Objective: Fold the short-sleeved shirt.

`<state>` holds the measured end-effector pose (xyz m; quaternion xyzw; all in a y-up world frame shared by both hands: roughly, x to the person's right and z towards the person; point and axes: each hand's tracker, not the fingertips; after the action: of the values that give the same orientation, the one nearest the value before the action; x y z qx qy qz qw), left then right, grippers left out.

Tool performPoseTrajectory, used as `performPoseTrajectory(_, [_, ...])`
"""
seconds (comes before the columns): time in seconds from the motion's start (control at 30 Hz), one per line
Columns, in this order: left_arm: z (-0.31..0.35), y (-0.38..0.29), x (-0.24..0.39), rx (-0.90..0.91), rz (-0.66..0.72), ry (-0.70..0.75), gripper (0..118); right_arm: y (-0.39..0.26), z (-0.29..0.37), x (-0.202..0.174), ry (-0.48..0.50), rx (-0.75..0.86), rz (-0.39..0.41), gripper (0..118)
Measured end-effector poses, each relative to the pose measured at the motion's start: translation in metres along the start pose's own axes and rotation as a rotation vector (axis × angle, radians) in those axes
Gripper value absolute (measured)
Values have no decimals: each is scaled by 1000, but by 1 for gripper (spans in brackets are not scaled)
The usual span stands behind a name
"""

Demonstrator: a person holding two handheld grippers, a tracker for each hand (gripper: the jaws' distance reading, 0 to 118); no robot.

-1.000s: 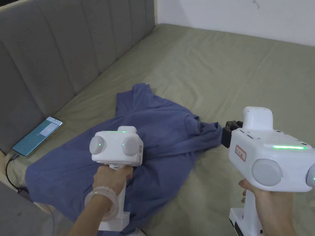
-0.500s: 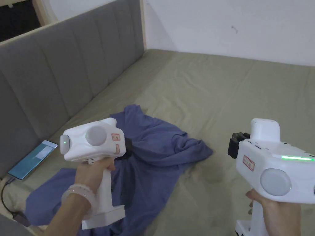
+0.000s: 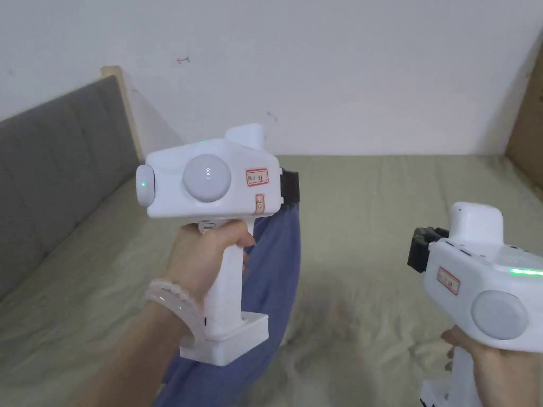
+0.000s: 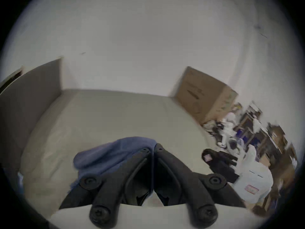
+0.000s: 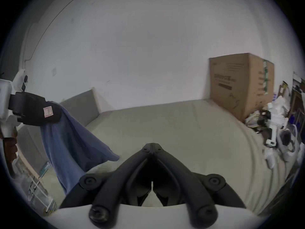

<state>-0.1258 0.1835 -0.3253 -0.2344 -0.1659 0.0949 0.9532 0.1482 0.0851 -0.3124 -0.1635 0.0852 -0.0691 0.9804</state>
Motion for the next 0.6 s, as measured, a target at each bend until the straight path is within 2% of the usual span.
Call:
performPoseTrajectory(0.13, [-21, -11, 64, -13, -93, -166, 0, 14, 33, 55, -123, 62, -21, 1])
performPoseTrajectory(0.23, [-56, -47, 91, -99, -160, -161, 0, 12, 49, 87, -181, 70, -50, 1])
performPoseTrajectory(0.33, [-105, -107, 96, -263, -114, -186, 0, 0, 54, 110, -232, 41, -72, 1])
performPoseTrajectory(0.47, [-159, -193, 89, -488, -96, -143, 0, -25, 52, 125, -250, -22, -99, 1])
performPoseTrajectory(0.6, [-174, -243, 85, -551, -172, -114, 0, -47, 44, 127, -259, -90, -68, 1])
